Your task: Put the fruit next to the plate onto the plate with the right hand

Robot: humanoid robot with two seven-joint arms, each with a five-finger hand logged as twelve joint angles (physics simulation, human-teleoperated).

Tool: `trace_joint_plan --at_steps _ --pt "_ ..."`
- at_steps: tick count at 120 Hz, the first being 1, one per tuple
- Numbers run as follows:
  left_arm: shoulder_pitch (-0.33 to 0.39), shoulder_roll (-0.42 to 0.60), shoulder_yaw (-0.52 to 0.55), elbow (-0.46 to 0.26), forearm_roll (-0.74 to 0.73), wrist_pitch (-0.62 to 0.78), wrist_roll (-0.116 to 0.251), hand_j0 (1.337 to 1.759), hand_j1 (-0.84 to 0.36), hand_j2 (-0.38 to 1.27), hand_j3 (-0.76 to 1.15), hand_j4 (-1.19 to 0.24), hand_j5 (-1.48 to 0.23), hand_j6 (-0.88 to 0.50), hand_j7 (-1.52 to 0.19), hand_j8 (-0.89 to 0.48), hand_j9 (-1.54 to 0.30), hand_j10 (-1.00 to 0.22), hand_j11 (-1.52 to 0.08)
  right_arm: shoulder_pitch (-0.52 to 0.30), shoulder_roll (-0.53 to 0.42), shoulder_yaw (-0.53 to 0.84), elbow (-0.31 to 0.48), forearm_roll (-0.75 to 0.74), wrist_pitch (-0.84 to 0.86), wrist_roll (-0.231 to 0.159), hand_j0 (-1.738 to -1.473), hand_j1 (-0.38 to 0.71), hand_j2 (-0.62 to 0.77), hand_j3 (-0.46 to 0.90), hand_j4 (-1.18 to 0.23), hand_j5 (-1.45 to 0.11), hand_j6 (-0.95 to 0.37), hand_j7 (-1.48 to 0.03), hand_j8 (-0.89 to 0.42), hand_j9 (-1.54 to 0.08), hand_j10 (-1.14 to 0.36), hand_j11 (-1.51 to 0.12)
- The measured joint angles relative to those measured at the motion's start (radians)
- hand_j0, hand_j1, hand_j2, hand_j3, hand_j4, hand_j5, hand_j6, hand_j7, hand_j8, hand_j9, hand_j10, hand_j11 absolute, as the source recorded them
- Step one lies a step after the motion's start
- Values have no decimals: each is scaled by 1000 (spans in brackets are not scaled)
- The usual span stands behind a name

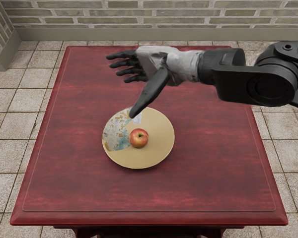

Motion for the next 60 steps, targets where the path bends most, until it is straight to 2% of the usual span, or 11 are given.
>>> trace_joint_plan --at_steps 32,60 --pt "0 0 0 0 0 0 0 1658 57 49 0 -244 -316 -244 -316 -244 -316 -243 -316 -128 -273 61 10 135 503 1 -1658 -282 -11 0 -56 -73 -56 -73 -56 -73 -56 -73" --pt "0 0 0 0 0 0 0 1658 57 49 0 -244 -316 -244 -316 -244 -316 -244 -316 -191 -452 64 7 221 619 6 -1658 -297 -8 0 -44 -57 -43 -57 -43 -57 -44 -57"
